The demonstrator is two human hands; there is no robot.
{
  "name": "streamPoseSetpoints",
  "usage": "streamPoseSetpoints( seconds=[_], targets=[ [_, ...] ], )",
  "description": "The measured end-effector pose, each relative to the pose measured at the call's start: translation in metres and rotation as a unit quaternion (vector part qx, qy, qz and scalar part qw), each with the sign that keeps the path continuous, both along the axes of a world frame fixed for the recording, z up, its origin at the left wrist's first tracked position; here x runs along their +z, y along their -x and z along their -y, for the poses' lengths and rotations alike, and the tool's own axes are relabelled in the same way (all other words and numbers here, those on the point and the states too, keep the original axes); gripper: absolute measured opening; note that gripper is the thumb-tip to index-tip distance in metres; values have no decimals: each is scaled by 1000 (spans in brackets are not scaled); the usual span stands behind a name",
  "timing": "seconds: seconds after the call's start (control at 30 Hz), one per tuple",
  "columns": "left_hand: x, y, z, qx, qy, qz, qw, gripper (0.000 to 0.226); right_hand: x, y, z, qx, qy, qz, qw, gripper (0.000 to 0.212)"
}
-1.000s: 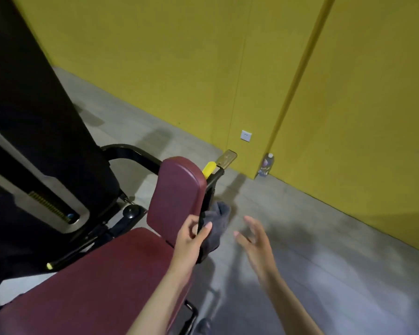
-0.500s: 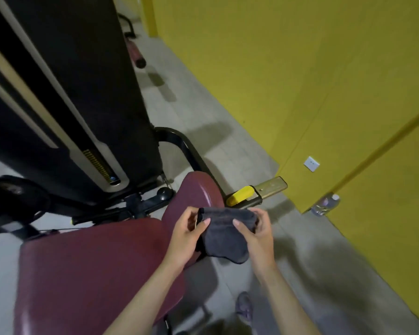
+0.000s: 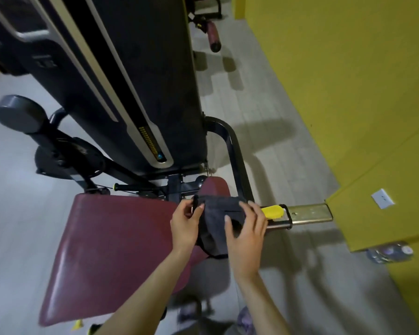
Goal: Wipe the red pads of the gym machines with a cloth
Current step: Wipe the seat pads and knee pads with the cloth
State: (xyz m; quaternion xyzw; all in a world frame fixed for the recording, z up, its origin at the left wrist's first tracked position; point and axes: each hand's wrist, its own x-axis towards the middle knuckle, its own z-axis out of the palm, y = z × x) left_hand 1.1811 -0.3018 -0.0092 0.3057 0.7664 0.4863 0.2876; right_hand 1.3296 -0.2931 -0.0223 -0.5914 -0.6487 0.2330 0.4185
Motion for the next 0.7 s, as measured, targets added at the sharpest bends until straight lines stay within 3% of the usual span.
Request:
streamPoseSetpoints(
  seconds=[0.07,0.13,0.27,0.5,0.63,0.7],
  targets=[
    [-4,2,0,-3,-4,7,1000,7,-8,13,15,66,-9,79,995,56],
    [-5,6,-5,-14,-10,18,1000,7,-21,27,17,110,36,164,980,75],
    [-6,11,-4,30,-5,40,999,14,-27,42,-7,89,62,237,966,94],
    [-14,44,26,85,6,63,994,14,-21,62,-33,57,68,307,947,73],
    [-20,64,37,20,29,47,998,14,-8,81,-77,62,68,327,941,59],
    [-26,76,38,-26,49,7,998,14,1,94,-111,106,113,333,930,53]
  ],
)
